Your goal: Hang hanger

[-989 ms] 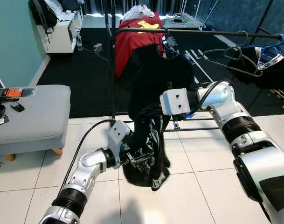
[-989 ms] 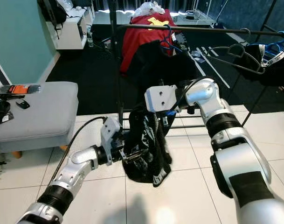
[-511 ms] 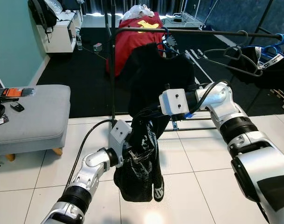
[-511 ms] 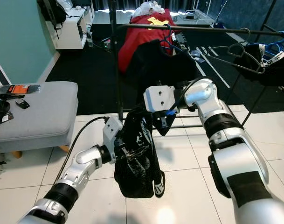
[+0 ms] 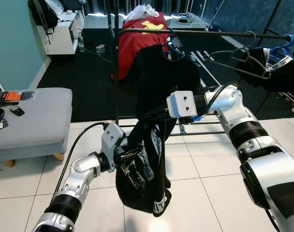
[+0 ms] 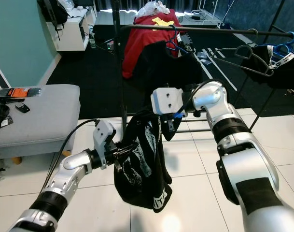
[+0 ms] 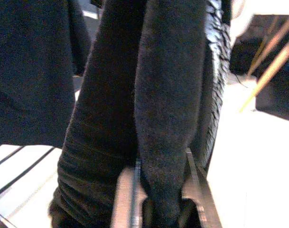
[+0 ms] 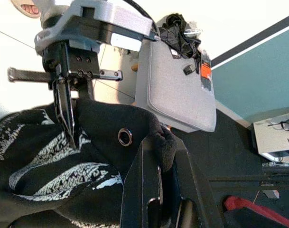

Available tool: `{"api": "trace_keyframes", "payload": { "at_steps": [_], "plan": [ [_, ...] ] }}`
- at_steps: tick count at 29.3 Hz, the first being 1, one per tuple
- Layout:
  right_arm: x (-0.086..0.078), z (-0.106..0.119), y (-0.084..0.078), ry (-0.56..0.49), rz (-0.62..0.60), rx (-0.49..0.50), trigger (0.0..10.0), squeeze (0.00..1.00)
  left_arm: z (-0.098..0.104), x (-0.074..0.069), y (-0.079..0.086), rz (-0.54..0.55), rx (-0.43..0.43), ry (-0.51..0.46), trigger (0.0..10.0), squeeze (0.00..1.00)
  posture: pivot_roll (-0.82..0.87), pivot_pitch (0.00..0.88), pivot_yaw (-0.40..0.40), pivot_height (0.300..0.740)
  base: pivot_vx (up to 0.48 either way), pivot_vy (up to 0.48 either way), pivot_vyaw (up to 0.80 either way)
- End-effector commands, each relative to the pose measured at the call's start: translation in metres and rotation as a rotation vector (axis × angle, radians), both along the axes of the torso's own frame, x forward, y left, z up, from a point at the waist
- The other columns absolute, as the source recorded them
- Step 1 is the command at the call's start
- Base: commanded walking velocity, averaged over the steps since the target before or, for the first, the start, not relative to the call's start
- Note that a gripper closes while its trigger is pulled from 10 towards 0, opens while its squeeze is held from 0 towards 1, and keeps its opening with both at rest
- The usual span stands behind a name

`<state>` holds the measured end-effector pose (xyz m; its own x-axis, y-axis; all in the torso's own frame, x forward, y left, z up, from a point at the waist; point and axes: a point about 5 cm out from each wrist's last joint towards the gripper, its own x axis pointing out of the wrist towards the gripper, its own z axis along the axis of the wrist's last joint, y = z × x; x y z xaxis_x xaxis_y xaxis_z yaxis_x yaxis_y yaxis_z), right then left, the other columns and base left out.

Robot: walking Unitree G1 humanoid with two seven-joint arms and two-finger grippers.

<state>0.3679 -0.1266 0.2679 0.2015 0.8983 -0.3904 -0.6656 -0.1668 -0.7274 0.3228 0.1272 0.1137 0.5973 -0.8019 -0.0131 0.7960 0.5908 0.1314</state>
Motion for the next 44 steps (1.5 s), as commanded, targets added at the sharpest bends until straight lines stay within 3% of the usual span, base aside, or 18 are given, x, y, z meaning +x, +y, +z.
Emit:
{"api": "trace_keyframes", "payload": {
  "at_steps": [1,7,10,12,14,16,17,19,20,22,25,30,31,32,35,41,42,44],
  "plan": [
    [0.001,0.006,-0.008,-0.025,-0.028,0.013,0.0,0.0,-0.005,-0.004,0.009,-0.004,0.025,0.014,0.0,0.0,-0.09,0.048,-0.044,0.74,0.0,0.0,0.0],
    [0.002,0.002,-0.02,-0.018,-0.088,0.014,0.0,0.0,-0.002,-0.008,0.02,-0.028,0.063,0.007,0.0,0.0,-0.08,0.052,-0.054,0.74,0.0,0.0,0.0],
    [0.001,-0.017,-0.05,0.063,-0.217,0.101,0.0,0.0,0.018,-0.015,0.047,-0.065,0.189,-0.078,0.0,0.0,-0.06,0.026,-0.046,0.74,0.0,0.0,0.0],
    [0.0,-0.022,-0.053,0.089,-0.229,0.127,0.0,0.0,0.023,-0.016,0.051,-0.07,0.212,-0.103,0.0,0.0,-0.06,0.026,-0.046,0.74,0.0,0.0,0.0],
    [-0.006,-0.048,-0.059,0.2,-0.254,0.14,0.0,0.0,0.047,-0.011,0.053,-0.096,0.261,-0.201,2.5,0.0,-0.04,0.0,-0.043,0.74,0.0,0.0,0.0],
    [-0.006,-0.048,-0.059,0.2,-0.254,0.14,0.0,0.0,0.047,-0.011,0.053,-0.096,0.261,-0.201,2.5,0.0,-0.04,0.0,-0.043,0.74,0.0,0.0,0.0],
    [-0.012,-0.064,-0.062,0.247,-0.26,0.122,0.0,0.0,0.057,-0.009,0.053,-0.102,0.272,-0.237,2.6,0.0,-0.04,0.0,-0.038,0.74,0.0,0.0,0.0],
    [-0.018,-0.079,-0.064,0.295,-0.262,0.101,0.0,0.0,0.065,-0.006,0.054,-0.107,0.277,-0.265,2.3,0.0,-0.04,0.0,-0.036,0.74,0.0,0.0,0.0],
    [-0.024,-0.094,-0.064,0.336,-0.267,0.1,0.0,0.0,0.072,-0.001,0.054,-0.106,0.273,-0.277,0.0,0.0,-0.03,0.0,-0.034,0.74,0.0,0.0,0.0],
    [-0.029,-0.104,-0.061,0.368,-0.274,0.131,0.0,0.0,0.074,0.002,0.053,-0.101,0.265,-0.279,0.0,0.0,-0.03,0.0,-0.032,0.74,0.0,0.0,0.0],
    [-0.036,-0.114,-0.052,0.385,-0.301,0.225,0.0,0.0,0.069,0.006,0.05,-0.091,0.257,-0.261,0.0,0.0,-0.04,0.0,-0.003,0.74,0.0,0.0,0.0],
    [-0.037,-0.114,-0.049,0.382,-0.313,0.258,0.0,0.0,0.066,0.006,0.049,-0.084,0.256,-0.254,0.0,0.0,-0.04,0.0,0.002,0.74,0.0,0.0,0.0],
    [-0.039,-0.112,-0.044,0.386,-0.33,0.311,0.0,0.0,0.063,0.007,0.047,-0.069,0.239,-0.234,0.0,0.0,-0.04,0.0,0.007,0.74,0.0,0.0,0.0],
    [-0.049,-0.119,-0.026,0.394,-0.351,0.393,0.0,0.0,0.058,0.007,0.033,-0.056,0.185,-0.22,0.0,0.0,-0.04,0.0,0.03,0.74,0.0,0.0,0.0],
    [-0.056,-0.127,-0.021,0.382,-0.369,0.384,0.0,0.0,0.055,0.007,0.029,-0.051,0.167,-0.224,0.0,0.0,-0.04,0.007,0.037,0.74,0.0,0.0,0.0],
    [-0.058,-0.133,-0.044,0.331,-0.457,0.306,0.0,0.0,0.049,-0.002,0.028,-0.168,0.312,-0.264,0.0,0.0,-0.04,0.0,0.049,0.74,0.0,0.0,0.0],
    [-0.052,-0.126,-0.067,0.285,-0.551,0.304,0.0,0.0,0.048,-0.006,0.03,-0.224,0.35,-0.265,0.0,0.0,-0.04,0.0,0.057,0.74,0.0,0.0,0.0],
    [-0.052,-0.126,-0.067,0.285,-0.551,0.304,0.0,0.0,0.048,-0.006,0.03,-0.224,0.35,-0.265,0.0,0.0,-0.04,0.0,0.057,0.74,0.0,0.0,0.0]
  ]
}}
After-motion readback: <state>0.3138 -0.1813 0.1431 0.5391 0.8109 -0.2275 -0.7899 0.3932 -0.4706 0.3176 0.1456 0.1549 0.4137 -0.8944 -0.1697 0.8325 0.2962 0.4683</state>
